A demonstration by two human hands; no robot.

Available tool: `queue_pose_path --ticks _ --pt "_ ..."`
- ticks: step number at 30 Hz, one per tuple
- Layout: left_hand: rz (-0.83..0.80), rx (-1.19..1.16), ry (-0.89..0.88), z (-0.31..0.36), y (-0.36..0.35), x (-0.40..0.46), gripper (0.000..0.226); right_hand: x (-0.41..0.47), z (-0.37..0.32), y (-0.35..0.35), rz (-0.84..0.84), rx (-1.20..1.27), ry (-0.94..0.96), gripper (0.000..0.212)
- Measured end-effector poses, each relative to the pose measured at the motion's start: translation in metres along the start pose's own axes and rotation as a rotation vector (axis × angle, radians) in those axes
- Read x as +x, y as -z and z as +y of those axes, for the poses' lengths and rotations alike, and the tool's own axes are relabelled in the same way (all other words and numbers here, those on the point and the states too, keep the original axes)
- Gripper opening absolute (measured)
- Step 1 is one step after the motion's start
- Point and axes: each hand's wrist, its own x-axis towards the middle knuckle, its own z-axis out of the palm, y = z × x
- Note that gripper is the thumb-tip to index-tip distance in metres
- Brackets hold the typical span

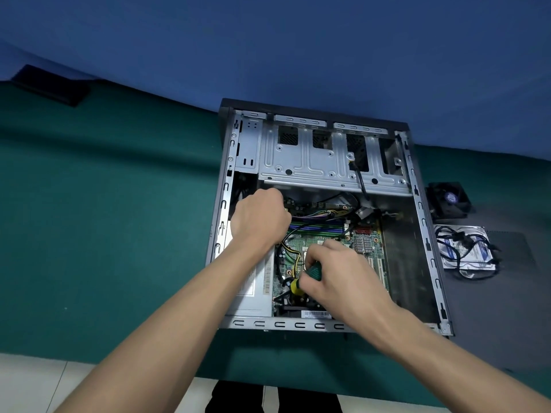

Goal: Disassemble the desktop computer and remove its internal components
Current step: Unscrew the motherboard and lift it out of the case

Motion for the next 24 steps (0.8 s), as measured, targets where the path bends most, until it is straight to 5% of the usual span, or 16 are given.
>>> queue_pose_path --ticks 7,11,16,20,24 --pt "-0.002 -0.022 0.007 0.001 0.0 0.0 0.021 -0.007 -0.018 -0.004 0.003 -0.008 0.085 0.033" --pt "0.029 -0.111 -0.002 -0.001 0.003 -0.002 0.024 -0.004 -0.016 -0.001 0.001 0.207 -0.096 0.036" --pt "-0.052 -0.083 -0.16 -0.008 0.006 -0.005 0.023 -0.008 -0.02 0.005 0.017 -0.286 -0.091 0.05" --pt "0.018 0.113 -0.286 -0.018 0.005 -0.011 0.021 -0.009 -0.026 0.01 -0.072 -0.111 0.077 0.019" --pt "0.075 0.12 -0.31 -0.021 0.004 -0.016 0.021 -0.011 -0.03 0.008 -0.019 -0.185 0.024 0.033"
